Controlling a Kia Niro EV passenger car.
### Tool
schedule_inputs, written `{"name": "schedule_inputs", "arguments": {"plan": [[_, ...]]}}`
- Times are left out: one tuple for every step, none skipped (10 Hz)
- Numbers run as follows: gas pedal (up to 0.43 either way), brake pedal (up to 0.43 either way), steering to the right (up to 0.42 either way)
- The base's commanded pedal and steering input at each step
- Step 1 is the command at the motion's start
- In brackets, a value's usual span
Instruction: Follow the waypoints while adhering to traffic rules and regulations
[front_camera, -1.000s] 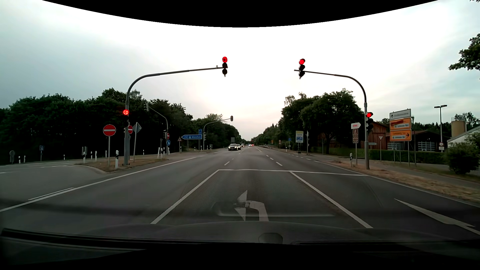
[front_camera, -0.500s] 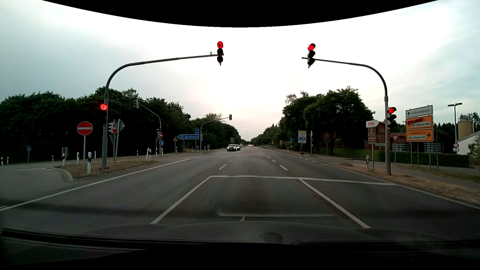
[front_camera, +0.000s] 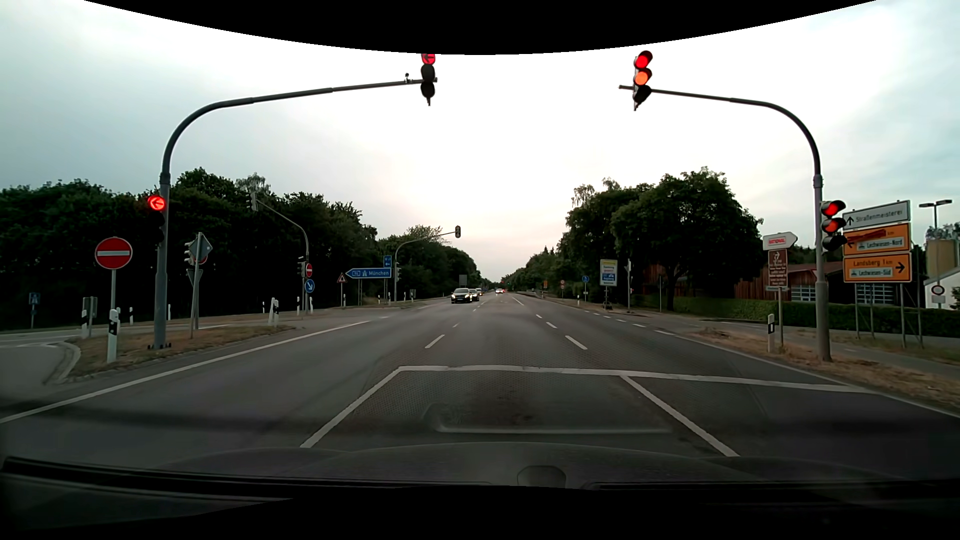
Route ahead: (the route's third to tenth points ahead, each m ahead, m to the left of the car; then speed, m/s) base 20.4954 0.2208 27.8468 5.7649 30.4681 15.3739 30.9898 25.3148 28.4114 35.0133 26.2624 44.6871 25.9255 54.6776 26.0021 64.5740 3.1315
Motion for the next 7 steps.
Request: {"name": "schedule_inputs", "arguments": {"plan": [[0.000, 0.232, -0.001], [0.000, 0.232, -0.001], [0.000, 0.232, -0.001], [0.000, 0.232, -0.001], [0.000, 0.232, -0.001], [0.000, 0.238, -0.001], [0.000, 0.238, -0.001]]}}
